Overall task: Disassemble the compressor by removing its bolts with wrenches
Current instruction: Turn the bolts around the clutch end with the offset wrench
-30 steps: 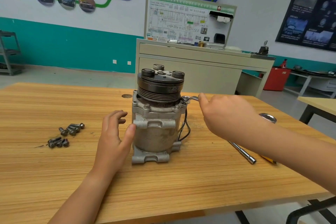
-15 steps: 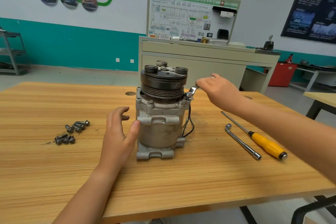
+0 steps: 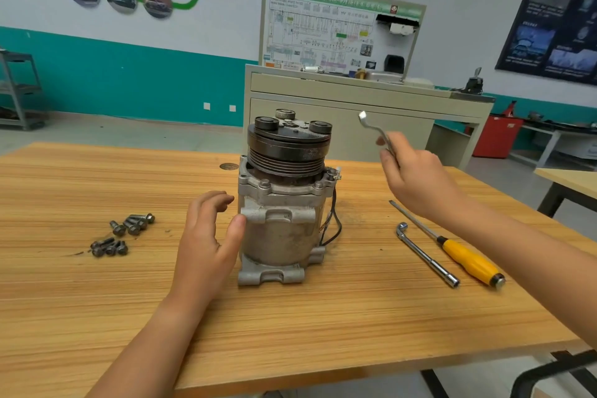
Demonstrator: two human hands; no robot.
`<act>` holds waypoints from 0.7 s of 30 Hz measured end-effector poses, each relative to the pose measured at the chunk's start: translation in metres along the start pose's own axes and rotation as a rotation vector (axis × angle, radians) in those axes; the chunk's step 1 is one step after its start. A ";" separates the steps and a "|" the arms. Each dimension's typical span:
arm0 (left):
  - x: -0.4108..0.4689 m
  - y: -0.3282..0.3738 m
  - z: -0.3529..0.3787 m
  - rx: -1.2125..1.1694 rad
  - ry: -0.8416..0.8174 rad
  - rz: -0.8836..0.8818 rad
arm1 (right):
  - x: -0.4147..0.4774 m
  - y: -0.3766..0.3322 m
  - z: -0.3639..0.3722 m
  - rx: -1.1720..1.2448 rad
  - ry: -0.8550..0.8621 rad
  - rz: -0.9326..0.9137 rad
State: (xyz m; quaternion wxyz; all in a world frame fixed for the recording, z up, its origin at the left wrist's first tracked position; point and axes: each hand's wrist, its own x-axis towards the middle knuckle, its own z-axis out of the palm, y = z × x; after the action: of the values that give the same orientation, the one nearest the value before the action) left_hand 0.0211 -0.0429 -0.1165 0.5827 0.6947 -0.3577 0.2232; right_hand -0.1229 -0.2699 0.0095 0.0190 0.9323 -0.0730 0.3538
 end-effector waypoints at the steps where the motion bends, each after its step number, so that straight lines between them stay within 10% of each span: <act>1: 0.000 0.001 -0.001 0.020 0.004 0.011 | -0.007 -0.002 -0.004 -0.077 -0.069 -0.012; 21: 0.000 -0.001 -0.001 -0.034 -0.010 -0.042 | 0.013 -0.054 -0.030 -0.723 -0.520 -0.152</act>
State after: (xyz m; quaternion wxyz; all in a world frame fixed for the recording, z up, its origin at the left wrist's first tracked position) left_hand 0.0219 -0.0420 -0.1170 0.5973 0.6931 -0.3497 0.2014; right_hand -0.1249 -0.2155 0.0409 0.3503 0.9264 -0.1256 0.0574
